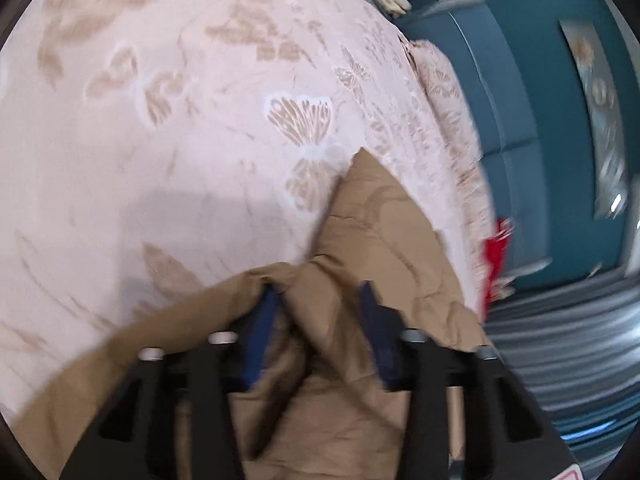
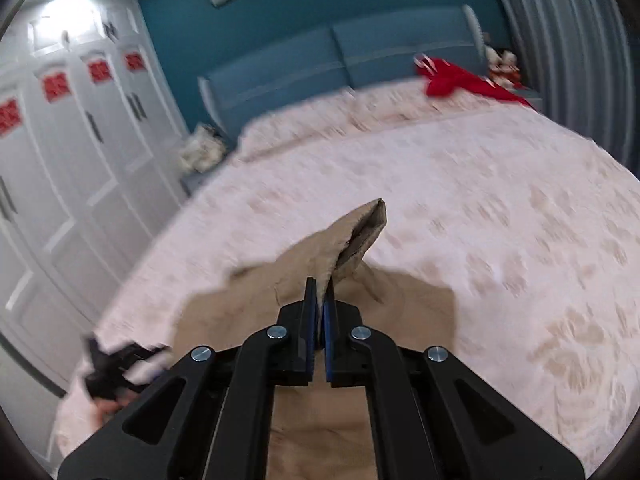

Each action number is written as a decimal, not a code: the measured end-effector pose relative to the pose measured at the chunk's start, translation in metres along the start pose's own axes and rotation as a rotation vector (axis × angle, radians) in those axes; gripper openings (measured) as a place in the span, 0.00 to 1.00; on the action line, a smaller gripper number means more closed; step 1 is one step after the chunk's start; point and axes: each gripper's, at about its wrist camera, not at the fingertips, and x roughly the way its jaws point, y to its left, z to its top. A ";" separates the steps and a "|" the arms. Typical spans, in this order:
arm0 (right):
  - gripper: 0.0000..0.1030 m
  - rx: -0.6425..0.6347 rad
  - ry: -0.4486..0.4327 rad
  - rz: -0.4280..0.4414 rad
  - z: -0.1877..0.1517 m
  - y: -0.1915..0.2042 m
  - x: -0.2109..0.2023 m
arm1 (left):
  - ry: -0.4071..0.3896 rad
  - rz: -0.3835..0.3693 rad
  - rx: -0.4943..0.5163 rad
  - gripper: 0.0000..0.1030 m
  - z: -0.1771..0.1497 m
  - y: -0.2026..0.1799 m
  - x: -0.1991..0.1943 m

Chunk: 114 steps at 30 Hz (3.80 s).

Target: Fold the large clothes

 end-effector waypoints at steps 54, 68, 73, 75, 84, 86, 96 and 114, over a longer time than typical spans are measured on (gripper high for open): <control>0.09 -0.030 0.181 -0.004 -0.065 0.060 0.122 | 0.042 0.153 0.696 0.47 -0.085 -0.158 0.058; 0.04 -0.077 0.264 -0.006 -0.121 0.057 0.140 | 0.013 0.212 0.859 0.47 -0.122 -0.110 0.070; 0.03 -0.055 0.261 0.015 -0.130 0.049 0.147 | -0.022 0.219 0.902 0.47 -0.133 -0.097 0.073; 0.03 -0.050 0.254 0.018 -0.133 0.046 0.149 | -0.034 0.231 0.914 0.47 -0.136 -0.096 0.077; 0.02 -0.071 0.225 0.002 -0.139 0.046 0.154 | -0.075 0.258 0.946 0.47 -0.144 -0.092 0.084; 0.02 -0.070 0.220 0.004 -0.140 0.045 0.155 | -0.081 0.257 0.948 0.47 -0.144 -0.092 0.085; 0.06 0.021 0.232 0.093 -0.124 0.028 0.136 | -0.032 0.161 0.885 0.56 -0.130 -0.096 0.062; 0.34 0.412 0.234 0.198 -0.017 -0.018 0.207 | 0.199 -0.020 0.329 0.81 -0.020 -0.140 0.124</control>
